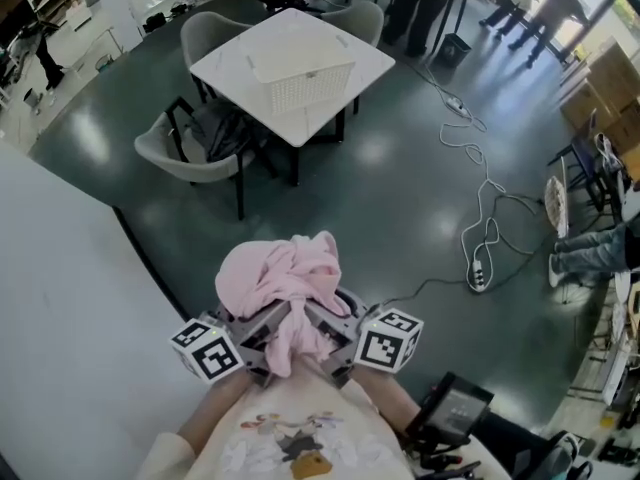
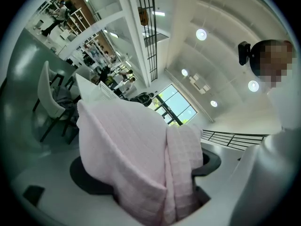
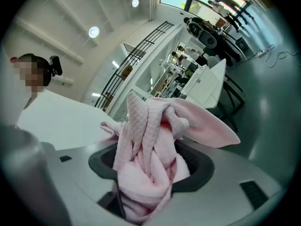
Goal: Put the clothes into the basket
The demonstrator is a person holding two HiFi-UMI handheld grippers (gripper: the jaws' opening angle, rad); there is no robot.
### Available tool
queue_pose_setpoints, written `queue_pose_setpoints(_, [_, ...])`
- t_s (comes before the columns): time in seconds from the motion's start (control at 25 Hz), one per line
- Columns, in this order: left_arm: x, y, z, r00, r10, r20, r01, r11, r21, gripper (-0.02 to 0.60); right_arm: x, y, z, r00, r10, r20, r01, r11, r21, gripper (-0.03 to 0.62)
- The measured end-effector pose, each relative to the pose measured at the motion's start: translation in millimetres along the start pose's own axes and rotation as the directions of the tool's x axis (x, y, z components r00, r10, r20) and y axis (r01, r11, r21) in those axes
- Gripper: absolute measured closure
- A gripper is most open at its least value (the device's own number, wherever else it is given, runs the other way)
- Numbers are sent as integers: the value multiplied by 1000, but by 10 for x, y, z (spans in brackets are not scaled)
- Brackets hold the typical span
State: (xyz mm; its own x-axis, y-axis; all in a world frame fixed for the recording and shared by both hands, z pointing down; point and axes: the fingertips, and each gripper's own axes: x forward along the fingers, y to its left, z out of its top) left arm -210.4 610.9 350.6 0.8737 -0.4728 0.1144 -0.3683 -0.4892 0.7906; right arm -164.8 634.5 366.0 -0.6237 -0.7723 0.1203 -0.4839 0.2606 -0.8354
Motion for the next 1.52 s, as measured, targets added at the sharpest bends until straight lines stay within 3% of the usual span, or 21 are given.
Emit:
queue_pose_setpoints(0.4, [-71, 126, -141, 997, -26, -70, 23, 999, -43, 109, -24, -75, -206, 997, -53, 47, 50, 997, 65, 315])
queue_pose_setpoints(0.64, [197, 258, 57, 996, -21, -85, 18, 999, -38, 109, 169, -225, 62, 997, -49, 52, 46, 996, 71, 315])
queue_pose_setpoints(1.12, [1404, 737, 690, 992, 34, -121, -46, 994, -97, 109, 737, -998, 1141, 997, -71, 19, 67, 985, 156, 313])
queue_pose_setpoints(1.52, [2454, 922, 1203, 990, 74, -123, -85, 993, -87, 109, 1056, -1572, 2142, 999, -38, -1, 37, 983, 179, 313])
